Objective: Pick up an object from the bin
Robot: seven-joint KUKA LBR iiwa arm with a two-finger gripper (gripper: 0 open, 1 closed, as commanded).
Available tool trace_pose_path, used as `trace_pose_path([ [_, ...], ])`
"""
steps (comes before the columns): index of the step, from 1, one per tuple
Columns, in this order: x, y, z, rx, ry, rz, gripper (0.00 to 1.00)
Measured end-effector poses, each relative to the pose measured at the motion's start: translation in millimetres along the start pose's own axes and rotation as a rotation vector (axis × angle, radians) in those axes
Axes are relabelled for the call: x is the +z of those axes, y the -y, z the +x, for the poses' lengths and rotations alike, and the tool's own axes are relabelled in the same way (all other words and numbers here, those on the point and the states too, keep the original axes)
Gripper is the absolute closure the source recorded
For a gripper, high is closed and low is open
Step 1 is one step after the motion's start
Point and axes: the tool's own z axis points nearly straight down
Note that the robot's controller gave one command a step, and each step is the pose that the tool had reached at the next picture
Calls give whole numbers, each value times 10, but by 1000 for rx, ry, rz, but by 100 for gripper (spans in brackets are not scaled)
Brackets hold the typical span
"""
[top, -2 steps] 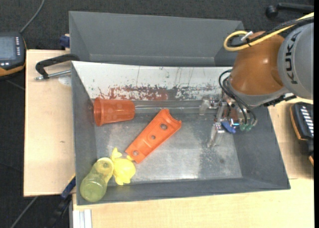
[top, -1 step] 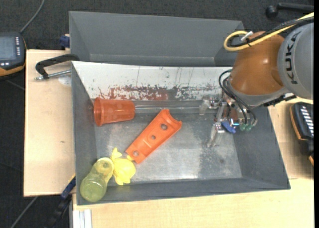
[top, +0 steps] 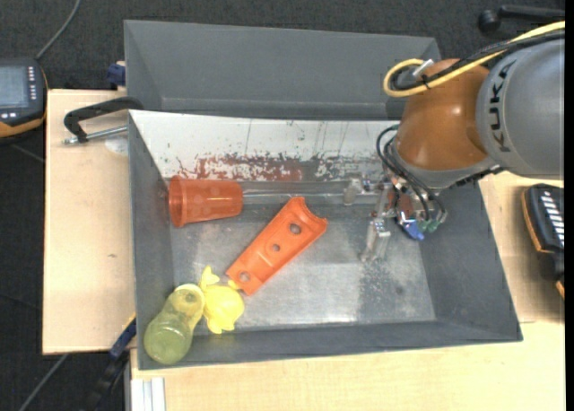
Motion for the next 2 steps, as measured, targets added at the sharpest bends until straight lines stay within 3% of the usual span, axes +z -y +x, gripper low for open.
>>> trace_pose_path([
  [1,367,-481,-66,-189,-6,-4,0],
  [2,389,-691,-195,-78,4,-2,0],
])
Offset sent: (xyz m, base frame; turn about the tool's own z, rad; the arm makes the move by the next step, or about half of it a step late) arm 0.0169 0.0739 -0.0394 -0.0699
